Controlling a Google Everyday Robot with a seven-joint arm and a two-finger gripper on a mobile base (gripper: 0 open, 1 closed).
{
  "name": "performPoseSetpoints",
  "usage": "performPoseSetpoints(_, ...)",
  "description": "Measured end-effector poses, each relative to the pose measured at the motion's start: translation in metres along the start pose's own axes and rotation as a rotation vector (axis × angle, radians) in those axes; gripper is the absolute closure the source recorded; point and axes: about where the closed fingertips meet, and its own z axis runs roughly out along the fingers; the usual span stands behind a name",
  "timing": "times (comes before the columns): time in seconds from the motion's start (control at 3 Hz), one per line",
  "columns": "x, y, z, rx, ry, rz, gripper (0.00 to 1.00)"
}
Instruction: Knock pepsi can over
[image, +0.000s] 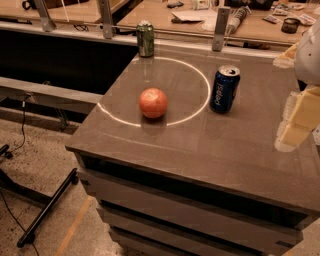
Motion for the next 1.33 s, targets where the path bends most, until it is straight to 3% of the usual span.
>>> performPoseSetpoints(0.33,0.000,0.000,0.000,0.000,0.000,0.000,0.00)
performPoseSetpoints(0.67,-0.013,-0.024,0.005,0.035,-0.085,0.028,0.00)
performPoseSetpoints(1.33,-0.039,-0.104,0.026,0.083,-0.383,0.163,0.00)
